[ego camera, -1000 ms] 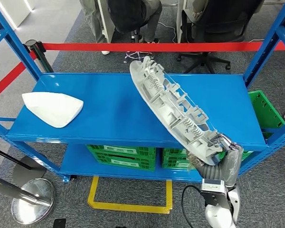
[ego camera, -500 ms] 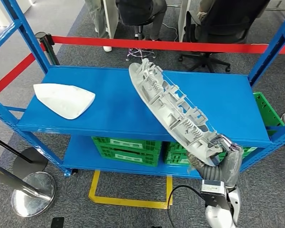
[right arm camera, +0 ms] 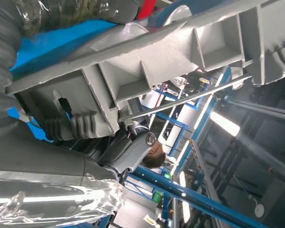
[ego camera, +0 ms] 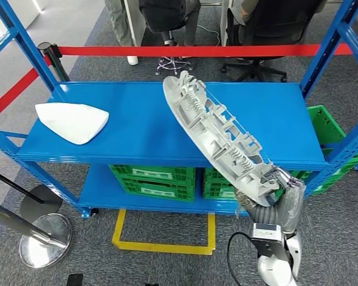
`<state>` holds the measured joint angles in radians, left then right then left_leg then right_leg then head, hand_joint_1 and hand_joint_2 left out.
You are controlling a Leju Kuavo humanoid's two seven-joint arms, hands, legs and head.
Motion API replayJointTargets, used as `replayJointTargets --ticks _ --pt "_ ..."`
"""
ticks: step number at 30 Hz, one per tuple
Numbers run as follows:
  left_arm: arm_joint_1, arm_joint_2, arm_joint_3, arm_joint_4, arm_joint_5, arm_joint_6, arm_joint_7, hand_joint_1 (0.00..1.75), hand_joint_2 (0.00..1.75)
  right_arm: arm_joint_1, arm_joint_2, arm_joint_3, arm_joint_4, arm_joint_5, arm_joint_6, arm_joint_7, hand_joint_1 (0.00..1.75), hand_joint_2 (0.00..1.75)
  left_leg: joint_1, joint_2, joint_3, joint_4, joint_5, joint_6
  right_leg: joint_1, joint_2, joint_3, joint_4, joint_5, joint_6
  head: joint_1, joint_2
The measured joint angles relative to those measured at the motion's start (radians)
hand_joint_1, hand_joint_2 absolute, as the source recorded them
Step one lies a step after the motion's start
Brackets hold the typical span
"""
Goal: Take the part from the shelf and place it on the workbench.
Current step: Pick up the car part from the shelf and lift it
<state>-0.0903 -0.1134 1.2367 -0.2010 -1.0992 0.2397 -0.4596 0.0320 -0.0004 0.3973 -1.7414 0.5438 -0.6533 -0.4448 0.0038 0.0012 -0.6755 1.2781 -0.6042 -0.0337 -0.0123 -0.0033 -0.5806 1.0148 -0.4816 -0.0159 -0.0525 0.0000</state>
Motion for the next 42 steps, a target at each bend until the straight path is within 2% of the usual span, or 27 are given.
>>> replayJointTargets --ticks 1,3,5,7,9,11,13,14,15,16,18,19,20,23,24,26,28,29,30,31,33,35,36,38,39,40,42 --pt "0.0 0.0 0.0 0.0 0.0 0.0 0.0 0.0 1.75 0.0 0.0 0.0 0.0 0.0 0.0 0.0 1.75 1.75 0.0 0.0 0.034 -0.049 0.026 0.004 0.001 0.001 -0.004 0.0 0.004 0.001 0.0 0.0" --pt "-0.002 0.001 0.0 0.0 0.0 0.0 0.0 0.0 1.75 -0.001 0.0 -0.001 0.0 -0.002 0.0 0.0 1.75 1.75 -0.003 -0.002 0.121 -0.192 0.08 0.017 0.003 0.001 -0.009 0.001 0.012 0.005 0.0 0.0" --pt "-0.004 0.002 0.0 0.0 0.0 0.0 0.0 0.0 1.75 -0.002 0.0 -0.002 0.0 -0.004 0.0 -0.001 1.75 1.75 -0.007 -0.003 0.164 -0.275 0.097 0.028 0.006 0.0 -0.017 0.002 0.019 0.014 0.001 0.0" --pt "-0.003 0.003 0.0 0.0 -0.001 0.0 0.0 0.0 1.75 -0.001 0.0 -0.003 -0.003 -0.006 -0.001 -0.003 1.75 1.75 -0.009 -0.003 0.161 -0.288 0.1 0.036 0.006 0.0 -0.023 0.0 0.03 0.027 0.001 0.0" --pt "-0.002 0.002 0.0 0.0 -0.002 0.0 0.0 0.0 1.75 0.003 0.0 -0.004 -0.01 -0.006 -0.004 -0.005 1.75 1.75 -0.006 0.001 0.154 -0.299 0.117 0.048 0.005 0.001 -0.038 0.013 0.015 0.038 0.003 0.0" --pt "-0.003 0.001 0.0 0.0 -0.003 0.0 0.0 0.0 1.75 0.006 -0.001 -0.004 -0.02 -0.006 -0.006 -0.009 1.75 1.75 -0.003 0.005 0.143 -0.307 0.134 0.059 0.003 0.002 -0.074 0.098 -0.054 0.045 0.007 0.0" --pt "-0.003 0.001 0.0 0.0 -0.003 -0.002 0.0 0.0 1.75 0.009 -0.001 -0.005 -0.026 -0.006 -0.007 -0.012 1.75 1.75 -0.005 0.006 0.126 -0.306 0.146 0.063 0.001 0.002 -0.114 0.231 -0.129 0.051 0.009 0.0" --pt "-0.003 0.001 0.0 0.0 -0.003 -0.003 0.0 0.0 1.75 0.011 -0.002 -0.005 -0.028 -0.006 -0.008 -0.012 1.75 1.75 -0.006 0.006 0.118 -0.305 0.152 0.063 0.001 0.002 -0.121 0.273 -0.145 0.054 0.009 0.0" --pt "-0.002 0.001 0.0 0.0 -0.003 -0.004 0.0 0.0 1.75 0.013 -0.002 -0.006 -0.029 -0.006 -0.009 -0.012 1.75 1.75 -0.006 0.006 0.111 -0.305 0.157 0.062 0.001 0.002 -0.109 0.275 -0.141 0.055 0.009 0.0" --pt "-0.002 0.0 0.0 0.0 -0.003 -0.005 0.001 0.0 1.75 0.016 -0.002 -0.007 -0.031 -0.006 -0.01 -0.013 1.75 1.75 -0.006 0.006 0.105 -0.304 0.162 0.06 0.0 0.002 -0.077 0.237 -0.12 0.056 0.009 0.0" --pt "-0.002 -0.001 0.0 0.0 -0.004 -0.006 0.001 0.0 1.75 0.018 -0.003 -0.009 -0.037 -0.006 -0.012 -0.015 1.75 1.75 -0.007 0.006 0.093 -0.297 0.169 0.053 0.0 0.001 0.026 0.087 -0.074 0.054 0.009 0.0" --pt "-0.003 -0.001 0.0 0.0 -0.004 -0.006 0.001 0.0 1.75 0.019 -0.003 -0.01 -0.041 -0.006 -0.012 -0.018 1.75 1.75 -0.009 0.005 0.088 -0.293 0.172 0.048 0.0 0.001 0.066 0.026 -0.061 0.051 0.008 0.0" --pt "-0.003 -0.001 0.0 0.0 -0.004 -0.005 0.001 0.0 1.75 0.02 -0.003 -0.01 -0.045 -0.007 -0.012 -0.021 1.75 1.75 -0.011 0.005 0.084 -0.289 0.176 0.043 0.001 0.002 0.089 -0.011 -0.057 0.048 0.008 0.0" --pt "-0.002 0.0 0.0 0.0 -0.005 -0.005 0.001 0.0 1.75 0.028 -0.004 -0.012 -0.054 -0.012 -0.014 -0.024 1.75 1.75 -0.013 0.004 0.074 -0.281 0.185 0.027 0.0 0.002 0.082 -0.021 -0.049 0.031 0.008 0.0" --pt "-0.001 0.001 0.0 -0.001 -0.006 -0.005 0.001 0.0 1.75 0.029 -0.004 -0.012 -0.056 -0.013 -0.014 -0.024 1.75 1.75 -0.012 0.003 0.067 -0.271 0.172 0.021 -0.002 0.002 0.076 -0.021 -0.043 0.022 0.006 0.0" --pt "-0.001 0.003 0.0 -0.001 -0.006 -0.005 0.001 0.0 1.75 0.03 -0.004 -0.013 -0.062 -0.014 -0.014 -0.025 1.75 1.75 -0.007 0.001 0.041 -0.199 0.1 0.008 -0.003 0.0 0.06 -0.022 -0.029 0.006 0.001 0.0" --pt "-0.001 0.002 0.0 -0.001 -0.007 -0.005 0.001 0.0 1.75 0.032 -0.004 -0.014 -0.066 -0.016 -0.015 -0.026 1.75 1.75 -0.002 0.001 0.004 -0.073 0.017 -0.001 -0.001 -0.001 0.039 -0.02 -0.013 -0.001 -0.002 0.0" --pt "-0.001 0.002 0.0 -0.001 -0.007 -0.005 0.001 0.0 1.75 0.034 -0.004 -0.015 -0.066 -0.017 -0.015 -0.026 1.75 1.75 -0.001 0.001 -0.004 -0.027 -0.003 -0.003 0.001 -0.001 0.029 -0.018 -0.006 -0.001 -0.002 0.0" --pt "-0.001 0.002 0.0 -0.001 -0.007 -0.005 0.001 0.0 1.75 0.036 -0.004 -0.016 -0.066 -0.018 -0.015 -0.026 1.75 1.75 0.0 0.001 0.003 -0.012 -0.004 -0.002 0.002 0.0 0.018 -0.015 0.0 -0.001 -0.002 0.0" --pt "-0.001 0.002 0.0 -0.001 -0.008 -0.005 0.001 0.0 1.75 0.038 -0.004 -0.017 -0.067 -0.019 -0.015 -0.026 1.75 1.75 0.0 0.001 0.028 -0.036 0.014 0.001 0.003 0.0 0.009 -0.013 0.005 -0.001 -0.002 0.0" --pt "-0.002 0.003 0.0 -0.001 -0.009 -0.005 0.001 0.0 1.75 0.041 -0.004 -0.018 -0.07 -0.022 -0.015 -0.028 1.75 1.75 -0.003 0.0 0.117 -0.167 0.062 0.014 0.006 0.001 -0.007 -0.009 0.016 0.001 -0.002 0.0" --pt "-0.005 0.004 0.0 -0.001 -0.011 -0.005 0.001 0.0 1.75 0.043 -0.004 -0.02 -0.076 -0.026 -0.013 -0.034 1.75 1.75 -0.007 -0.002 0.184 -0.28 0.083 0.029 0.008 0.001 -0.015 -0.009 0.027 0.009 -0.001 0.0" --pt "-0.006 0.004 0.0 -0.001 -0.012 -0.005 0.001 0.0 1.75 0.043 -0.005 -0.021 -0.079 -0.028 -0.012 -0.037 1.75 1.75 -0.01 -0.003 0.195 -0.303 0.084 0.034 0.008 0.0 -0.018 -0.009 0.033 0.015 -0.001 0.0" --pt "-0.005 0.005 0.0 -0.001 -0.012 -0.005 0.001 0.0 1.75 0.044 -0.005 -0.022 -0.084 -0.032 -0.008 -0.041 1.75 1.75 -0.011 -0.002 0.192 -0.313 0.095 0.042 0.006 -0.001 -0.022 -0.01 0.042 0.028 -0.001 0.0" --pt "-0.005 0.004 0.0 -0.001 -0.012 -0.005 0.001 0.0 1.75 0.044 -0.006 -0.022 -0.086 -0.035 -0.005 -0.042 1.75 1.75 -0.01 0.0 0.188 -0.317 0.104 0.047 0.005 0.0 -0.028 -0.003 0.033 0.033 -0.001 0.0" --pt "-0.005 0.004 0.0 -0.001 -0.012 -0.005 0.001 0.0 1.75 0.045 -0.006 -0.022 -0.088 -0.036 -0.002 -0.043 1.75 1.75 -0.008 0.002 0.182 -0.321 0.114 0.054 0.004 0.001 -0.039 0.017 0.01 0.038 0.001 0.0" --pt "-0.006 0.003 0.0 -0.001 -0.012 -0.005 0.001 0.0 1.75 0.046 -0.008 -0.022 -0.09 -0.039 0.002 -0.044 1.75 1.75 -0.006 0.006 0.162 -0.323 0.133 0.062 0.002 0.002 -0.076 0.119 -0.077 0.047 0.005 0.0"
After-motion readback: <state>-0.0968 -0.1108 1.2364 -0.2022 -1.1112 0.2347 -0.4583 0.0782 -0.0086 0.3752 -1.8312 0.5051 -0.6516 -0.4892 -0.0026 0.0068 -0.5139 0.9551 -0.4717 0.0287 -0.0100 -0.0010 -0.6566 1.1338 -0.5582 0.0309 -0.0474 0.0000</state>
